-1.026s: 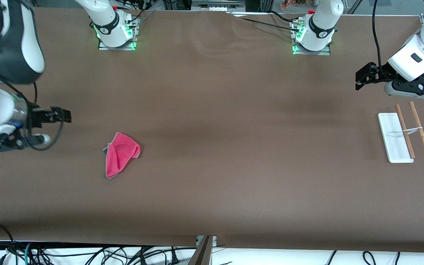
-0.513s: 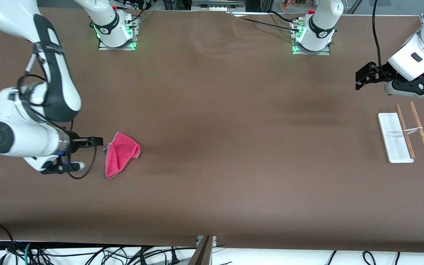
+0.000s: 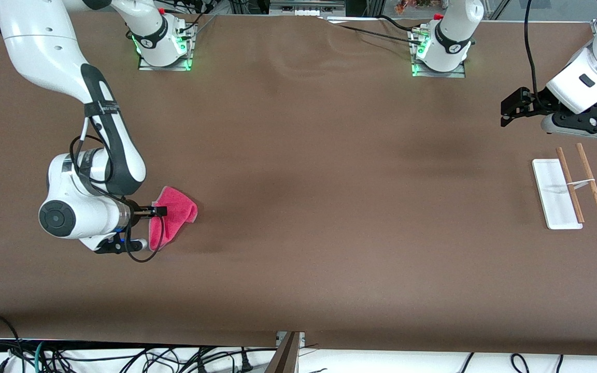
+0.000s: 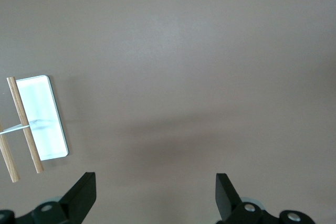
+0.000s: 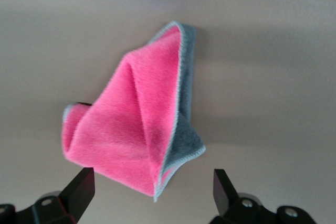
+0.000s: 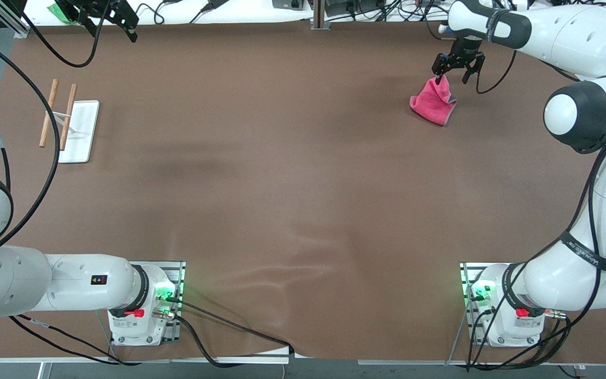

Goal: Pass towel and hang on rack
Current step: 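Close the right gripper on the pink towel's corner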

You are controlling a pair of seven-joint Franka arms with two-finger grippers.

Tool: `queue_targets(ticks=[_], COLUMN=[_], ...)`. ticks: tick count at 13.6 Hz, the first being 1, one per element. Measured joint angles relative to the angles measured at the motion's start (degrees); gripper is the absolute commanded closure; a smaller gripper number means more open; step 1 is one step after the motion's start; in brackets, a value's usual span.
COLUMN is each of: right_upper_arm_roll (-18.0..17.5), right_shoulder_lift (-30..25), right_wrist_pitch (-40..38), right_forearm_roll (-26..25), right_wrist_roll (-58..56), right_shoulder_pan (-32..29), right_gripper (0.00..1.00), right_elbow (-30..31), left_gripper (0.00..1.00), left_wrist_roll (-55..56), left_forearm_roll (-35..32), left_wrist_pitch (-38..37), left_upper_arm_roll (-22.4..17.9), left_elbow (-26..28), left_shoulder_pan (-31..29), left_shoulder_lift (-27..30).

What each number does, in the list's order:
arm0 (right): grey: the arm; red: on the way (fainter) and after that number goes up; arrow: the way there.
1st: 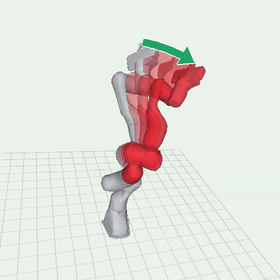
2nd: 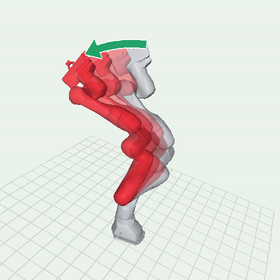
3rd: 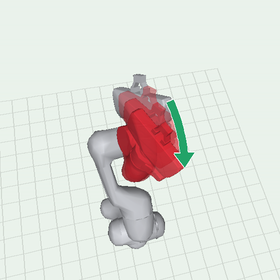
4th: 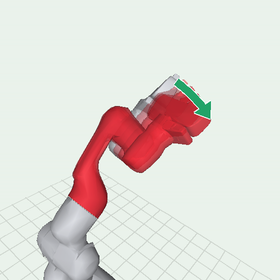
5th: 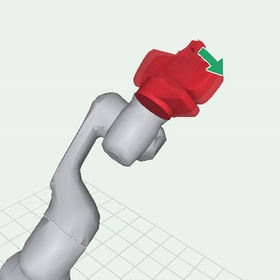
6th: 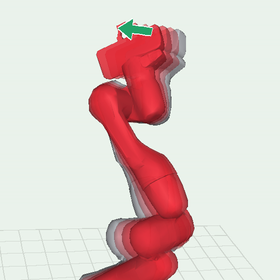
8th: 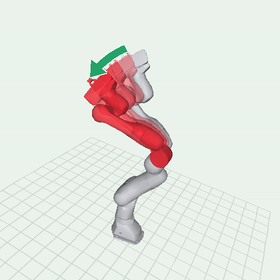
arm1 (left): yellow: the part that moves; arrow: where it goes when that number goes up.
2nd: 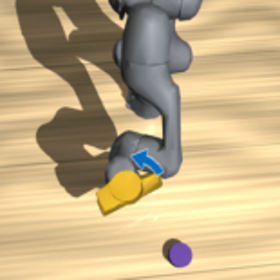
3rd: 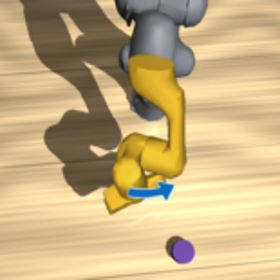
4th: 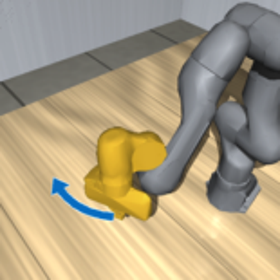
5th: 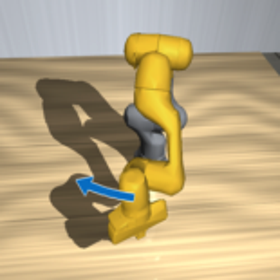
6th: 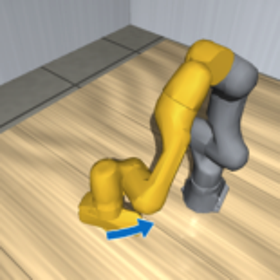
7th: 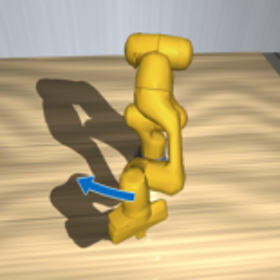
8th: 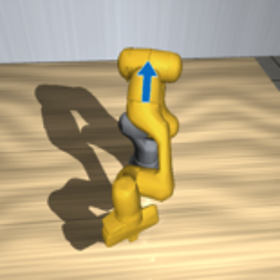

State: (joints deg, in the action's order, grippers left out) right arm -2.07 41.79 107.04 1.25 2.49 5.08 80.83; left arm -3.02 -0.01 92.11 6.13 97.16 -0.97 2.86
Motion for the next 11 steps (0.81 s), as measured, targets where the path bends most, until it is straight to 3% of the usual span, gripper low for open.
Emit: queue_targets(ticks=[3, 4, 6, 8, 10, 11], right_upper_arm_roll=[0.0, 0.0, 0.0, 0.0, 0.0, 0.0], right_shoulder_lift=[0.4, 0.4, 0.6, 0.8, 0.9, 1.0], right_wrist_pitch=[0.0, 0.0, 0.0, 0.0, 0.0, 0.0], right_forearm_roll=[0.0, 0.0, 0.0, 0.0, 0.0, 0.0], right_wrist_roll=[0.0, 0.0, 0.0, 0.0, 0.0, 0.0], right_shoulder_pan=[-0.2, -0.2, -0.2, -0.2, -0.2, -0.2], right_gripper=[0.02, 0.12, 0.5, 0.71, 0.84, 0.96], right_elbow=[1.2, 1.4, 1.7, 1.8, 1.8, 1.8], left_gripper=[0.0, 0.0, 0.0, 0.0, 0.0, 0.0], left_wrist_roll=[0.0, 0.0, 0.0, 0.0, 0.0, 0.0], left_forearm_roll=[0.0, 0.0, 0.0, 0.0, 0.0, 0.0], left_wrist_pitch=[0.0, 0.0, 0.0, -0.1, -0.1, -0.1], left_upper_arm_roll=[0.0, 0.0, 0.0, -0.1, -0.2, -0.2], left_elbow=[0.0, 0.0, 0.0, 0.0, 0.0, 0.0], left_shoulder_pan=[0.0, 0.0, 0.0, 0.0, -0.1, -0.1], left_shoulder_lift=[0.0, 0.0, 0.0, 0.0, 0.0, 0.0])
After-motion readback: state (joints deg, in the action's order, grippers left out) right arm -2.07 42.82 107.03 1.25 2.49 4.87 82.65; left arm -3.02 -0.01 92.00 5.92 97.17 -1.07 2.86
